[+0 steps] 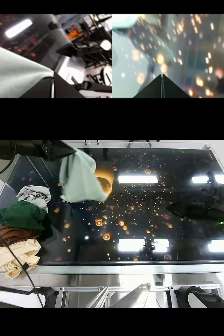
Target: Fold the shirts.
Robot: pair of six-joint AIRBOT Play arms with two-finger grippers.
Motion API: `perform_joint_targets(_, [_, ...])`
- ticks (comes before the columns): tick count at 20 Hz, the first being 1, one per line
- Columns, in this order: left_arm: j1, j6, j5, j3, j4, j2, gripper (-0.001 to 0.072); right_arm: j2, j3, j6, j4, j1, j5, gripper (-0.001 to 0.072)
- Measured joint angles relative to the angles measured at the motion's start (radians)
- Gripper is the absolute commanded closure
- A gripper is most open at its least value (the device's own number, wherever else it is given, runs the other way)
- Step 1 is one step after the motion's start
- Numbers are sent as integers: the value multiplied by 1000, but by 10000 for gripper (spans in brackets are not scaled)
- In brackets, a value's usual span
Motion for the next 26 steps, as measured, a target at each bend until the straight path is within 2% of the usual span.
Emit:
perform_joint_targets(3, [-106, 11, 8, -105, 41, 79, 692, 26, 34, -1, -4, 0, 27, 690])
perform_joint_targets(4, [-142, 14, 21, -148, 82, 92, 685, 28, 39, -2, -5, 0, 43, 658])
perform_joint_targets(5, [-174, 17, 38, -190, 129, 100, 512, 29, 43, -3, -5, 0, 63, 386])
perform_joint_targets(6, [-203, 18, 63, -235, 176, 107, 196, 28, 45, -3, -8, 0, 83, 175])
perform_joint_targets(7, [-225, 19, 89, -275, 224, 113, -4, 25, 47, -3, -14, 0, 100, 172])
perform_joint_targets(10, [-247, 21, 153, -367, 373, 119, -4, 6, 35, 35, -53, 0, 158, 171])
perform_joint_targets(13, [-212, 5, 138, -434, 483, 123, -4, -6, -40, 76, -93, 1, 190, 170])
perform_joint_targets(18, [-159, -14, 99, -686, 554, 124, -4, -54, -232, 94, -136, 1, 159, 170])
perform_joint_targets(26, [-209, 10, 275, -1042, 573, 122, -2, -301, -309, -76, 59, 53, 91, 175])
